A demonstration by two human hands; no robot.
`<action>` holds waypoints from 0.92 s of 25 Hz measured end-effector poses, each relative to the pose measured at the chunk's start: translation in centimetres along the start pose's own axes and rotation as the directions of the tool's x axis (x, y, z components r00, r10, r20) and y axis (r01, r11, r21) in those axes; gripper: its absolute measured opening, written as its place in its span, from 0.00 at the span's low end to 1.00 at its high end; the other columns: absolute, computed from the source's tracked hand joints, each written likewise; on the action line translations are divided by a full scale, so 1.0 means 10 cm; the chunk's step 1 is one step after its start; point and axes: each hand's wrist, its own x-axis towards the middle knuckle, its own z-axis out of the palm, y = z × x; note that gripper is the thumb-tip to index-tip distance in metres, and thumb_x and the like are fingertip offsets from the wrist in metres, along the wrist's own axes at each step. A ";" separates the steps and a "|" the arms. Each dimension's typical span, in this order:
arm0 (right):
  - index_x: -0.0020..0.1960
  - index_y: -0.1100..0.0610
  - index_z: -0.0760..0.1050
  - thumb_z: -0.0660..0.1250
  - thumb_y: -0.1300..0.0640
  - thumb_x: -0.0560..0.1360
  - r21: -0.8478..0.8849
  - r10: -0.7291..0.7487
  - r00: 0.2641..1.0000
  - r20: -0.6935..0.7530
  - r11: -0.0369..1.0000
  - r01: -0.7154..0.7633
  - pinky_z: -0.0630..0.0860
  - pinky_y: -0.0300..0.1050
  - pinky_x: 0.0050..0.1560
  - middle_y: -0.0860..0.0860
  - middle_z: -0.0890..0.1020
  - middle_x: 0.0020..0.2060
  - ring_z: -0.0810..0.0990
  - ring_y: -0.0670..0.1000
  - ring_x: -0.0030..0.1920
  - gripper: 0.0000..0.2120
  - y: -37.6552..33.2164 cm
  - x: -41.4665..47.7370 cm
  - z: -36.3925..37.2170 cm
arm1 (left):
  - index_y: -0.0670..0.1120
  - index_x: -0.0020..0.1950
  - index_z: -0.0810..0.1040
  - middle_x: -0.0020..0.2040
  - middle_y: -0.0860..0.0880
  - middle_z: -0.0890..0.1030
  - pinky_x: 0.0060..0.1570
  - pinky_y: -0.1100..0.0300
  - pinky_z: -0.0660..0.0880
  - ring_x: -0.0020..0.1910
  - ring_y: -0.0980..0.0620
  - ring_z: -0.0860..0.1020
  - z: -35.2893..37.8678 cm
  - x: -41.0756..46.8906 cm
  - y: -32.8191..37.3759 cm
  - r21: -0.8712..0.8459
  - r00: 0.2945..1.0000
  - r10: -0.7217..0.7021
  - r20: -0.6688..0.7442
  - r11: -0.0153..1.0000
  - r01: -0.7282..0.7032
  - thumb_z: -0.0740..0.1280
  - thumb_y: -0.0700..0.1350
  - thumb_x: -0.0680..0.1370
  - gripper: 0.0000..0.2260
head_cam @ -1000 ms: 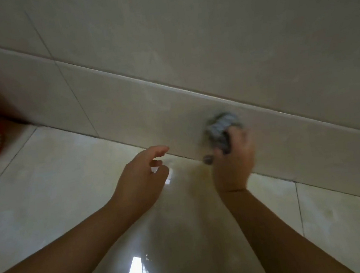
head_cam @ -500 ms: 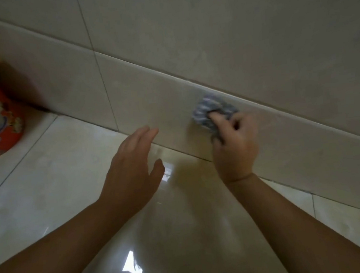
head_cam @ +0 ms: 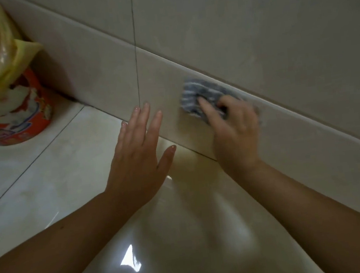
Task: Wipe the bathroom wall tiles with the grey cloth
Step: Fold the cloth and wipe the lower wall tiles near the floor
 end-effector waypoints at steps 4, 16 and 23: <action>0.61 0.54 0.79 0.64 0.57 0.70 -0.047 -0.372 0.859 0.352 0.910 0.413 0.62 0.46 0.46 0.53 0.75 0.55 0.67 0.54 0.53 0.20 -0.35 -0.26 0.68 | 0.44 0.79 0.58 0.80 0.41 0.57 0.76 0.47 0.50 0.80 0.44 0.52 -0.02 -0.03 -0.13 0.023 0.998 -0.042 -0.041 0.999 0.043 0.53 0.59 0.81 0.30; 0.62 0.58 0.79 0.66 0.57 0.72 -0.056 -0.372 0.904 0.211 0.919 0.391 0.63 0.49 0.47 0.57 0.80 0.57 0.69 0.57 0.55 0.19 -0.64 0.47 0.77 | 0.43 0.79 0.58 0.80 0.41 0.57 0.77 0.48 0.49 0.80 0.46 0.52 -0.05 -0.02 -0.16 -0.025 0.991 -0.065 -0.113 0.998 0.062 0.51 0.60 0.83 0.30; 0.53 0.55 0.82 0.60 0.55 0.69 0.041 -0.500 0.674 0.544 0.818 0.574 0.63 0.44 0.49 0.49 0.82 0.50 0.76 0.51 0.51 0.17 -0.23 -0.58 0.88 | 0.44 0.79 0.58 0.80 0.41 0.58 0.76 0.44 0.54 0.80 0.45 0.53 0.01 -0.18 -0.09 0.043 1.000 -0.003 -0.028 0.999 0.004 0.48 0.62 0.83 0.30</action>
